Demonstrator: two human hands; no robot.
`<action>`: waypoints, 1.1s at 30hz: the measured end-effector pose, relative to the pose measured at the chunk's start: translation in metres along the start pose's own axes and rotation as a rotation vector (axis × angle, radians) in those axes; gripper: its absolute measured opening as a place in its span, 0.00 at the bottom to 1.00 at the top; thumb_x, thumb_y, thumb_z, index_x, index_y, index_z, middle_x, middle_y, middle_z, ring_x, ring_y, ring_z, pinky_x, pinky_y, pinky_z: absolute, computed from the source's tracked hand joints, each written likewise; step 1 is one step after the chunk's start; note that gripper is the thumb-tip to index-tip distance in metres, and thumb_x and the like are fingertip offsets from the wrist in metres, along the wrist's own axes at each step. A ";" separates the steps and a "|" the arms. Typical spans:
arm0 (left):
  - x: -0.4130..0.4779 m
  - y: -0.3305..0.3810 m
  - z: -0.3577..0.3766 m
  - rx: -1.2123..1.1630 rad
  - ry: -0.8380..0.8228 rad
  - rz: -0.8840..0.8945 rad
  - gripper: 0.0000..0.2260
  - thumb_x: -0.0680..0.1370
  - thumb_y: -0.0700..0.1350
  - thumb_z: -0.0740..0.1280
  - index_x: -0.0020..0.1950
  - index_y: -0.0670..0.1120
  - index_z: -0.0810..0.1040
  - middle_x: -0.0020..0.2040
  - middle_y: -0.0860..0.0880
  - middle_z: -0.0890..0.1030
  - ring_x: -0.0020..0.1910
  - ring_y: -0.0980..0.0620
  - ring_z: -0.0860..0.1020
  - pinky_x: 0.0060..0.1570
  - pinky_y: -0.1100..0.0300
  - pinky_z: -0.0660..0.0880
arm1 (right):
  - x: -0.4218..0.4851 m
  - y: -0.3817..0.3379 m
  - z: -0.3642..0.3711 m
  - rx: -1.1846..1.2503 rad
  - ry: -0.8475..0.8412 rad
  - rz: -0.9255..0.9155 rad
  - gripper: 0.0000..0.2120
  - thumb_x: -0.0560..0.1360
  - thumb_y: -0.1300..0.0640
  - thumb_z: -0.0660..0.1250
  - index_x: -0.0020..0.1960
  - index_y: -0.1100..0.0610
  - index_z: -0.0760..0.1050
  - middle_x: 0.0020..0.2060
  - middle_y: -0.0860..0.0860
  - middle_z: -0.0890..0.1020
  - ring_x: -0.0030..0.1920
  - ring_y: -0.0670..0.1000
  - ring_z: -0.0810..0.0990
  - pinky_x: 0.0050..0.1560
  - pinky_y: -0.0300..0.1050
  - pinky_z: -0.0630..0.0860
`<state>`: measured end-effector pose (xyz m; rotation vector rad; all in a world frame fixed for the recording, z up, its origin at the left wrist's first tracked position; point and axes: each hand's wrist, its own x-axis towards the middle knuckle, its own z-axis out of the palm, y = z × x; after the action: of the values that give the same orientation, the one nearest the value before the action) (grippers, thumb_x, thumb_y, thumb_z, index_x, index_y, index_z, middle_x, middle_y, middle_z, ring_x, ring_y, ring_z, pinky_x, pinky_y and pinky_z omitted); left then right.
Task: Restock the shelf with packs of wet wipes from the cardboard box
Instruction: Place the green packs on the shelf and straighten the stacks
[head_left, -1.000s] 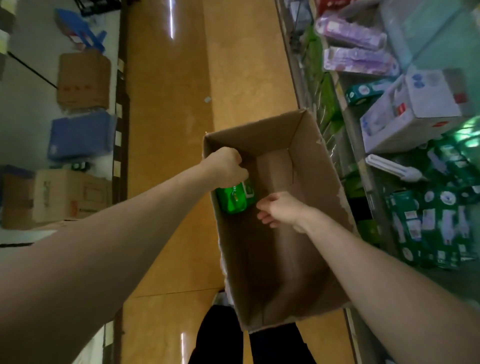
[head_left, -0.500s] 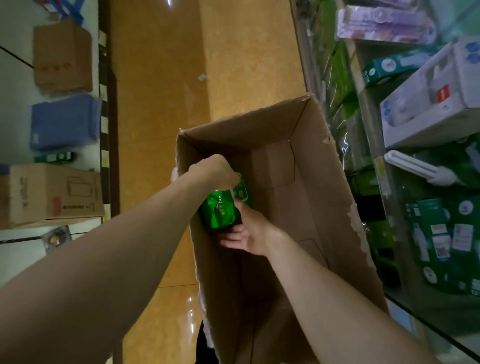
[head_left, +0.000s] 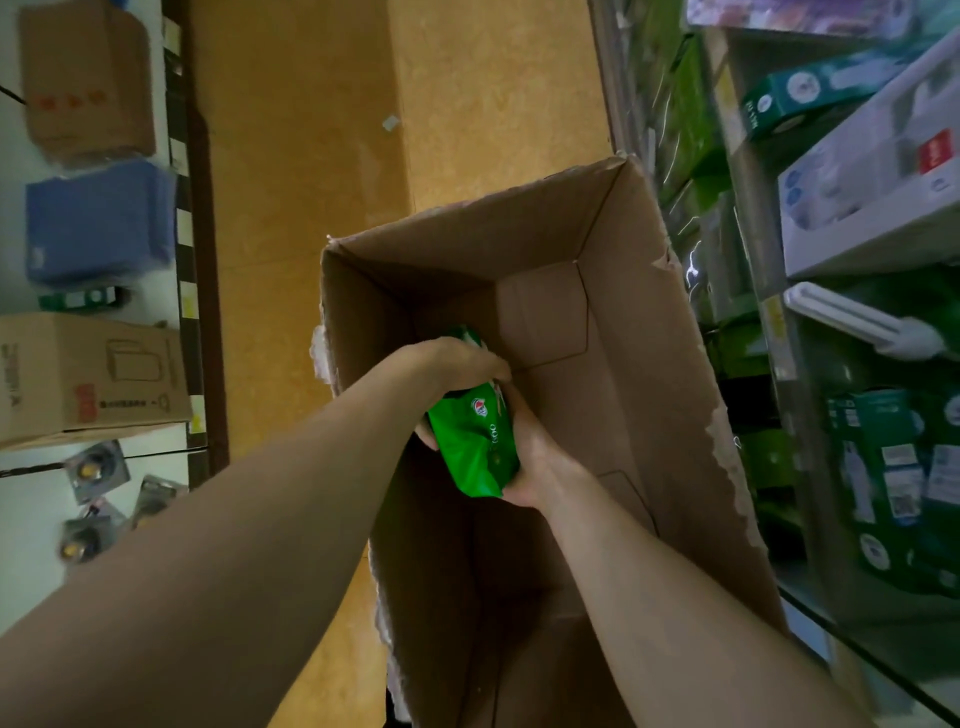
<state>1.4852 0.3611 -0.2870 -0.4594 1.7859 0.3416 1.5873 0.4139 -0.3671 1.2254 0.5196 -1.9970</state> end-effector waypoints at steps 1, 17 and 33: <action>-0.001 -0.002 0.000 0.003 -0.007 0.001 0.19 0.77 0.55 0.65 0.60 0.42 0.70 0.53 0.39 0.79 0.50 0.41 0.81 0.51 0.45 0.80 | -0.002 0.001 0.000 -0.001 -0.001 0.003 0.33 0.73 0.30 0.58 0.65 0.53 0.75 0.58 0.57 0.82 0.58 0.56 0.80 0.61 0.52 0.75; -0.092 -0.045 -0.011 -0.224 -0.192 0.297 0.18 0.76 0.46 0.68 0.65 0.48 0.70 0.53 0.42 0.83 0.46 0.43 0.84 0.47 0.46 0.81 | -0.084 0.015 -0.015 -0.005 0.031 -0.156 0.30 0.73 0.31 0.61 0.63 0.52 0.77 0.57 0.57 0.82 0.59 0.59 0.80 0.65 0.59 0.71; -0.255 -0.245 -0.099 -0.455 -0.043 0.685 0.29 0.67 0.50 0.69 0.69 0.51 0.71 0.60 0.41 0.81 0.54 0.41 0.80 0.57 0.47 0.76 | -0.193 0.069 0.152 -0.404 -0.220 -0.450 0.26 0.74 0.40 0.65 0.66 0.54 0.75 0.58 0.55 0.82 0.53 0.54 0.82 0.50 0.48 0.80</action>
<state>1.5742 0.1337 -0.0126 -0.1307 1.7789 1.2411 1.6039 0.3403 -0.1234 0.6693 1.0989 -2.2086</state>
